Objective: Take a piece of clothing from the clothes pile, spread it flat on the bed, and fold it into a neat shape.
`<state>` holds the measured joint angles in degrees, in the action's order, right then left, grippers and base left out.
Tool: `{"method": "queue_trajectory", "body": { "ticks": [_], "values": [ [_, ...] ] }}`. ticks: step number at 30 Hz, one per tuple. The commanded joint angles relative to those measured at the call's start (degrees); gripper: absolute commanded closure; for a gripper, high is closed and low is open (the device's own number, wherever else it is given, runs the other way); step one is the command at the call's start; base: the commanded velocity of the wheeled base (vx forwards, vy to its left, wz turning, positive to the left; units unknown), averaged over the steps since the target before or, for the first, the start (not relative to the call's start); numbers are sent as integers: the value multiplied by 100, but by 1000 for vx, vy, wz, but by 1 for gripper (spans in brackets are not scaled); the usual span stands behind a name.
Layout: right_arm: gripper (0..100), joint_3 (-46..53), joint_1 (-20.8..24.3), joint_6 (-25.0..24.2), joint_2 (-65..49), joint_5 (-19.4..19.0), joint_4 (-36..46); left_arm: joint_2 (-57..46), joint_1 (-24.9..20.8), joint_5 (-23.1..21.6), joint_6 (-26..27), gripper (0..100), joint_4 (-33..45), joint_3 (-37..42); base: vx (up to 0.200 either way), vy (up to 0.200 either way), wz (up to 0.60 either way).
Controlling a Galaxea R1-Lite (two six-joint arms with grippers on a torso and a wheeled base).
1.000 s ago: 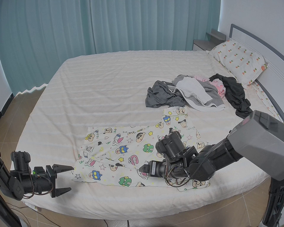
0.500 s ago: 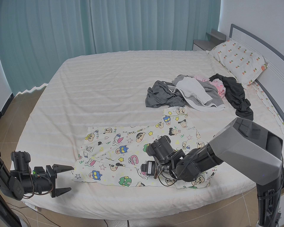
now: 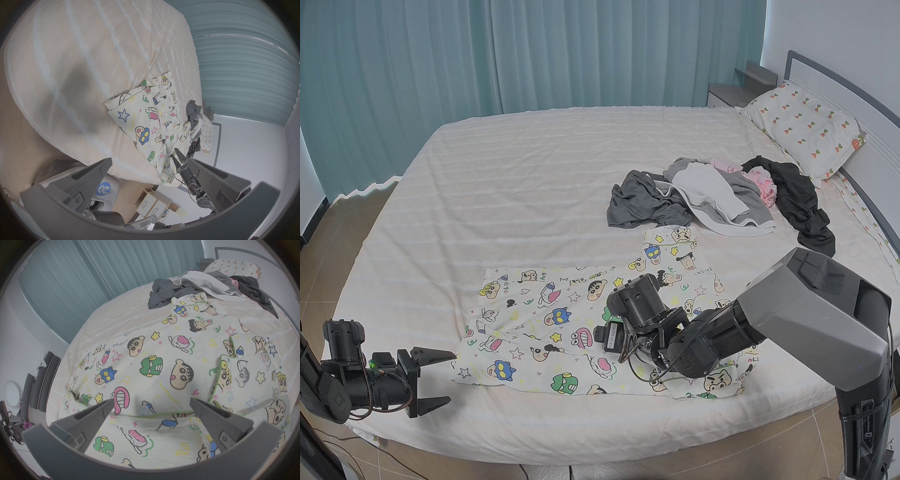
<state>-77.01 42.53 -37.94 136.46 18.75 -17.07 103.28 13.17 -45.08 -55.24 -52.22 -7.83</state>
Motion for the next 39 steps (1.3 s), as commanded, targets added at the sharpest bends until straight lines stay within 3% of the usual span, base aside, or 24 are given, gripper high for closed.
{"method": "queue_trajectory", "body": {
  "ticks": [1, 6, 7, 8, 13, 17, 26, 35, 39],
  "values": [
    [0, 54, -26, -82, -93, -3, -77, 8, 2, -1, -5, 0, 2, 0, 0, 0, 0],
    [0, 256, -61, -364, -515, -117, -25, 8, 2, -1, -5, 0, -7, 0, 0, 0, 0],
    [0, 766, -149, -487, -1087, -539, -25, 8, 2, -1, -5, 0, 2, 0, 0, 0, 0],
    [0, 1047, -158, -574, -1306, -671, -34, 8, 2, -1, 4, 0, -7, 0, 0, 0, 0],
    [0, 2445, -175, -1242, -2124, -934, -139, 8, 2, -1, 4, 0, 2, 0, 0, 0, 0],
    [0, 3421, -175, -1612, -2677, -926, -491, 8, 2, -1, -5, 0, 2, 0, 0, 0, 0],
    [0, 5205, -202, -1647, -2800, -829, -1906, -10, 2, -1, -5, 0, -7, 36, 0, 0, 0],
    [0, 5407, -395, -1612, -2124, -293, -2741, -18, 2, 8, -5, 0, 2, 44, 0, 0, 0],
    [0, 5460, -386, -1559, -2097, -231, -2793, -10, 2, -1, -5, 0, -7, 44, 0, 0, 0]
  ]
}}
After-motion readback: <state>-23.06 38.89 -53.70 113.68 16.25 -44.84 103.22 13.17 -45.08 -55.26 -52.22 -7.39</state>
